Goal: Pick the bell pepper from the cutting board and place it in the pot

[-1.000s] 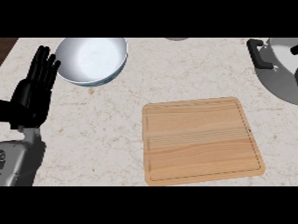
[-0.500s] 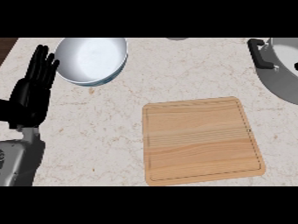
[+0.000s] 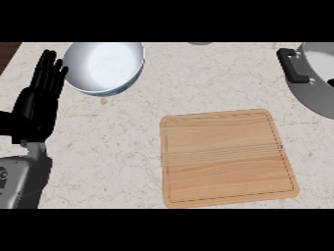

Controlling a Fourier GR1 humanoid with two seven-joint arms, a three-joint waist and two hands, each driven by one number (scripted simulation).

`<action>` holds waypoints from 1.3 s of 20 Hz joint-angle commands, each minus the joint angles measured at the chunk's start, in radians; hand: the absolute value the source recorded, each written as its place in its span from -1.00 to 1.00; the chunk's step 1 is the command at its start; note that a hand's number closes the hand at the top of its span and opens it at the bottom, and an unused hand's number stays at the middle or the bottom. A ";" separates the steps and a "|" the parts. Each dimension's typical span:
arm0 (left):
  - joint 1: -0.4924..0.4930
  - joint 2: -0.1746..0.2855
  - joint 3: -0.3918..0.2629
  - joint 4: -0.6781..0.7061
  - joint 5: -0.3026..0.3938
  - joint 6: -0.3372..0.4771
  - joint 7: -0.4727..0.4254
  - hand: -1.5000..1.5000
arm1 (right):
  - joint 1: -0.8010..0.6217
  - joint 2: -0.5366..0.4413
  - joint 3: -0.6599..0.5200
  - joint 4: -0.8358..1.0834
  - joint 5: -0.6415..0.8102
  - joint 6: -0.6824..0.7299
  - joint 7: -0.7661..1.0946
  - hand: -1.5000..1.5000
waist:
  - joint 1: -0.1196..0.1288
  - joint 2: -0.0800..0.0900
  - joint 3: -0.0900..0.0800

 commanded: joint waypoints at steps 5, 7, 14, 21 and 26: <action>0.002 0.008 0.008 0.005 0.001 -0.009 0.019 0.00 | -0.002 0.029 -0.075 -0.090 -0.130 -0.234 -0.147 -1.00 | -0.010 -0.007 -0.001; 0.024 -0.012 0.012 0.050 -0.016 -0.007 -0.067 0.00 | -0.023 0.070 -0.091 -0.118 -0.158 -0.285 -0.140 -1.00 | -0.016 -0.007 -0.002; 0.016 0.009 0.034 0.034 0.001 -0.025 -0.038 0.00 | 0.062 0.112 -0.138 -0.274 -0.347 -0.394 -0.337 -1.00 | -0.027 -0.012 -0.002; 0.075 -0.014 0.024 0.024 -0.028 -0.009 -0.056 0.00 | 0.307 0.187 -0.104 -0.630 -0.518 -0.320 -0.437 -1.00 | -0.053 -0.023 -0.004; 0.000 0.017 0.051 -0.024 -0.003 0.000 0.078 0.00 | 0.519 0.251 -0.084 -0.902 -0.577 -0.271 -0.415 -1.00 | -0.058 -0.023 -0.005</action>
